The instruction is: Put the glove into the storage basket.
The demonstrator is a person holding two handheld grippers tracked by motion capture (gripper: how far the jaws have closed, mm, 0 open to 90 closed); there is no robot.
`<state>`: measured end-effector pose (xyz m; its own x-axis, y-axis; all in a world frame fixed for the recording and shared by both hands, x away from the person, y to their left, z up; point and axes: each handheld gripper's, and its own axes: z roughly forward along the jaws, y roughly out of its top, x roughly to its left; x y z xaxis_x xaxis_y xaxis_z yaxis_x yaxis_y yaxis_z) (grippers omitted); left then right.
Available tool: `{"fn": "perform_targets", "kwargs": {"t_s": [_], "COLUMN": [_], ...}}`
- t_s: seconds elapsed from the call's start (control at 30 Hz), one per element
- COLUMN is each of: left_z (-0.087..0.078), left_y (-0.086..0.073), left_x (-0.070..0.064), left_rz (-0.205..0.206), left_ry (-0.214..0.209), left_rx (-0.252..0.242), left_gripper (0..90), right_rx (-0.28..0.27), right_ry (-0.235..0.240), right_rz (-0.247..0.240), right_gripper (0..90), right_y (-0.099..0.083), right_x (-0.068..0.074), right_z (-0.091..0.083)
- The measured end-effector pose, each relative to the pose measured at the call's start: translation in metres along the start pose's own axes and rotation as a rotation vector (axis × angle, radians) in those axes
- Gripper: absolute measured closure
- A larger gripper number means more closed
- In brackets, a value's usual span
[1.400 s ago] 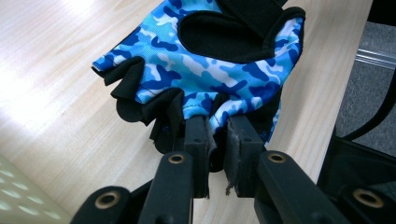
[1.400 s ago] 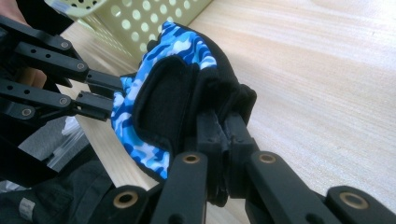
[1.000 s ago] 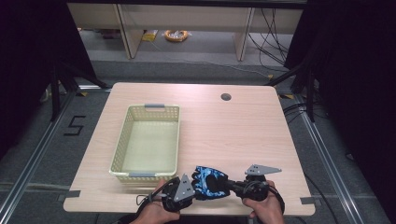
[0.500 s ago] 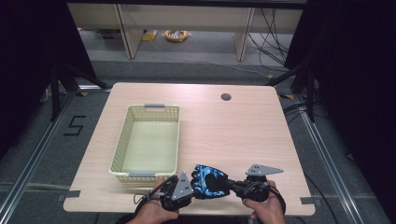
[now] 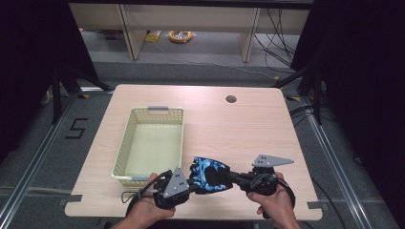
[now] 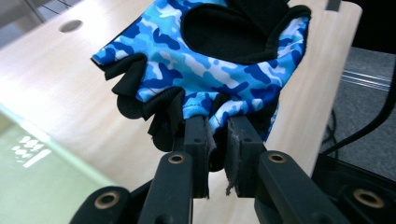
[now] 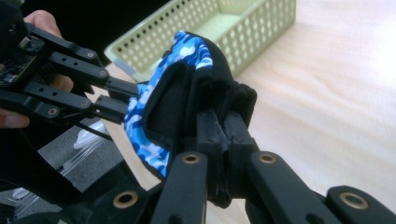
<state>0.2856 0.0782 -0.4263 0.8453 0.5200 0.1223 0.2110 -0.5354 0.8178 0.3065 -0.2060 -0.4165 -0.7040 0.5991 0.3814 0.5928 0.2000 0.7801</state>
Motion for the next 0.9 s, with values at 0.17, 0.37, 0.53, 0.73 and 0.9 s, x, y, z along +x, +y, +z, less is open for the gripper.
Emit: {"fn": "perform_targets", "kwargs": {"t_s": [0.17,0.37,0.53,0.73,0.9], "left_z": [-0.016,-0.034,-0.048,-0.066,-0.069], "left_y": [0.009,0.008,0.002,-0.009,-0.024], "left_x": [0.018,0.044,0.062,0.084,0.097], "left_rz": [-0.007,-0.030,-0.060,-0.101,-0.127], "left_ry": [0.034,0.050,0.072,0.104,0.119], "left_rx": [-0.022,-0.004,0.016,0.030,0.058], "left_gripper": [79.6,79.6,79.7,79.8,80.2], "right_rx": [-0.015,0.000,0.013,0.028,0.062], "right_ry": [-0.007,0.020,0.037,0.065,0.076], "right_rz": [-0.048,-0.049,-0.092,-0.110,-0.123], "right_gripper": [87.9,87.9,87.9,87.9,87.9], "right_y": [0.027,0.056,0.079,0.098,0.106], "right_x": [0.008,0.017,0.021,0.033,0.039], "right_z": [0.007,0.025,0.047,0.073,0.098]}}
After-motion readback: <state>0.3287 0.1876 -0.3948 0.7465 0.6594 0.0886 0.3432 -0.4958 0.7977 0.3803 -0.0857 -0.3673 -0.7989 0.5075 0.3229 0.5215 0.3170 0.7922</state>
